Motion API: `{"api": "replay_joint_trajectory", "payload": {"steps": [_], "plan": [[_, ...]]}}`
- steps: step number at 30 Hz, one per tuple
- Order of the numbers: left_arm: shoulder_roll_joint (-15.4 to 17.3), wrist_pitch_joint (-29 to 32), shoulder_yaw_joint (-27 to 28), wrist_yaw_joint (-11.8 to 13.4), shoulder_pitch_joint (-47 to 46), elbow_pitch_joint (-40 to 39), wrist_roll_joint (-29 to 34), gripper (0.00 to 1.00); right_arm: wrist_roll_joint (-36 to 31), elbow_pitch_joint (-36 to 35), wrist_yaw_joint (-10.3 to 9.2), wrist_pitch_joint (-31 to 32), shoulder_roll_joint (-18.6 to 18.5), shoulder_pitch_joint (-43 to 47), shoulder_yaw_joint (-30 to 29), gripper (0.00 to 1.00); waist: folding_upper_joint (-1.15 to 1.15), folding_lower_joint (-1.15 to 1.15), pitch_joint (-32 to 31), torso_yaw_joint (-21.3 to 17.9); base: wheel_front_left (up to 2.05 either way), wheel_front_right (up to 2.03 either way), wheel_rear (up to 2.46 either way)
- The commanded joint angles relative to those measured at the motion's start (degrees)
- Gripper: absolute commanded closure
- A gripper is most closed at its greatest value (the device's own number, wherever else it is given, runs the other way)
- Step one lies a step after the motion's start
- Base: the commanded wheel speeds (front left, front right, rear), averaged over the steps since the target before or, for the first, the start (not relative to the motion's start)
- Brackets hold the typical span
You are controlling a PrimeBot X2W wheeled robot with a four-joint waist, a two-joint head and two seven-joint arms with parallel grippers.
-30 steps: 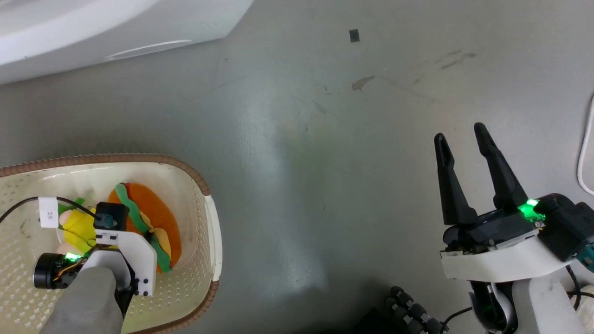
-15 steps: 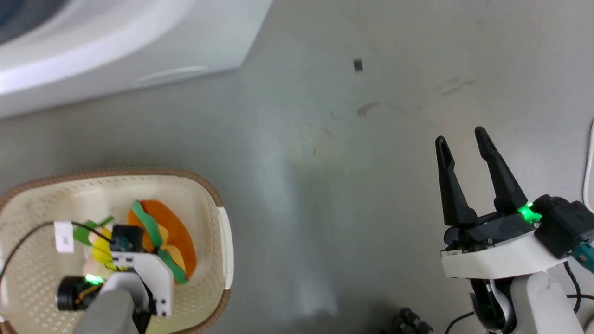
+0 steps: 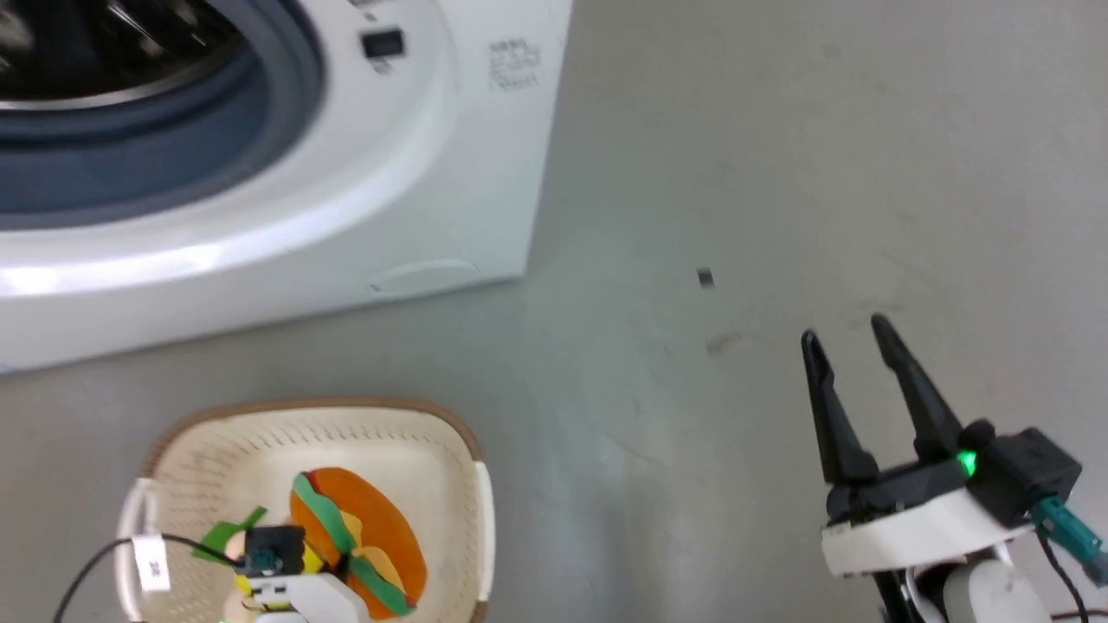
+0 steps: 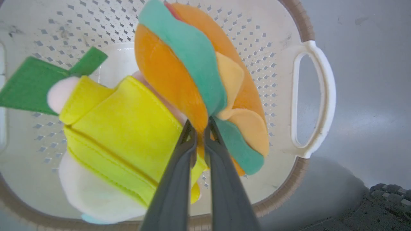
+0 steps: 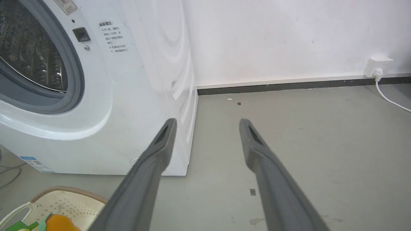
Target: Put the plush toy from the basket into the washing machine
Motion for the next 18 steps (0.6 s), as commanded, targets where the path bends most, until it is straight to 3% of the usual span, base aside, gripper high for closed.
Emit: {"api": "replay_joint_trajectory", "payload": {"steps": [1, 18], "plan": [[-0.39, -0.61, 0.19, -0.45, 1.61, -1.11, -0.44, 1.0, -0.84, 0.69, 0.03, -0.25, -0.01, 1.51, -0.35, 0.0, 0.0, 0.01, -5.73, 3.61, 0.0, 0.0, 0.0], [-0.58, -0.72, 5.78, 1.23, 16.12, -31.38, 3.74, 1.0, -4.4, 2.39, 0.03, -0.25, -0.01, 9.37, -2.65, 0.0, 0.0, 0.01, -17.22, 10.26, 0.0, 0.0, 0.0]]}}
